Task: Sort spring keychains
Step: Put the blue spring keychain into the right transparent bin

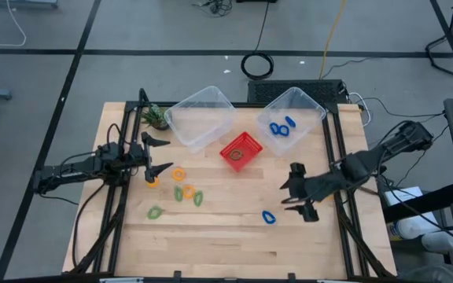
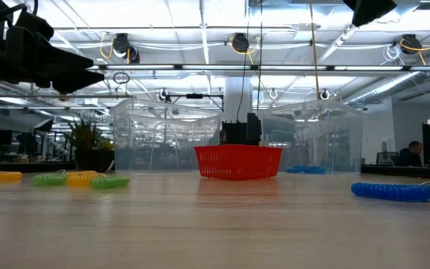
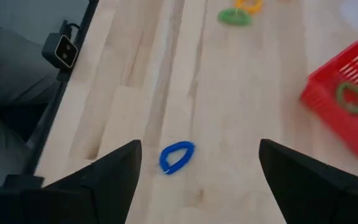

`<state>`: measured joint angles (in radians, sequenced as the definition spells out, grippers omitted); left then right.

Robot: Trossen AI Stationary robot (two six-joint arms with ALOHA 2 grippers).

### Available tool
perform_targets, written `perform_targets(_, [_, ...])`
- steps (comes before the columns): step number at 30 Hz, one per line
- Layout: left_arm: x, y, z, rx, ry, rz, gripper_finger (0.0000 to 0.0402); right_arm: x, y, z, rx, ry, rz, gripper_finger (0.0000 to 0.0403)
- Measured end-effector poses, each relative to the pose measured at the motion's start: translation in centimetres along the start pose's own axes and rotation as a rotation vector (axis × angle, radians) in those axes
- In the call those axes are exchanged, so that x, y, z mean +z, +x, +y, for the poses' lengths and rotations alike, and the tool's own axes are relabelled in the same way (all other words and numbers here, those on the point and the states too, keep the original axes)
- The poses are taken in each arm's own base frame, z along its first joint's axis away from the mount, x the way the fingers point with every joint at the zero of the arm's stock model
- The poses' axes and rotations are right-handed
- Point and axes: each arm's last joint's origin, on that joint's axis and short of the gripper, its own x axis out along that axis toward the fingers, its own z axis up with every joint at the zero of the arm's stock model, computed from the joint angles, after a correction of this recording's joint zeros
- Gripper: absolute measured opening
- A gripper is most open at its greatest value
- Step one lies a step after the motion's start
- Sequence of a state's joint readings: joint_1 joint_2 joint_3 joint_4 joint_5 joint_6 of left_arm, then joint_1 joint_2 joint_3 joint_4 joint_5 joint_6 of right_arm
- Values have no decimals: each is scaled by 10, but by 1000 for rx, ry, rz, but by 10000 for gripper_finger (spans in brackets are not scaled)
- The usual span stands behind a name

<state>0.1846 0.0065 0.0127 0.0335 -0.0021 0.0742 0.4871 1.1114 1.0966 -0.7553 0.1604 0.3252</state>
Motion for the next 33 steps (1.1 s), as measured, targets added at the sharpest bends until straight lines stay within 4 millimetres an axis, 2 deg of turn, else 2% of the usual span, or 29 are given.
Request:
perform_targets(7, [0,0,0,0,0,0,395,6,27,19,39,22,3,308])
perform_targets(12, [0,0,0,0,0,0,395,6,40,22,30,9,97,296])
perform_targets(23, [0,0,0,0,0,0,395,22,68,36,8,-13,298,263])
perform_targets(28, [0,0,0,0,0,0,395,26,83,41,-17,78,413,263])
perform_targets(33, [0,0,0,0,0,0,395,21,104,44,-54,171,479,263])
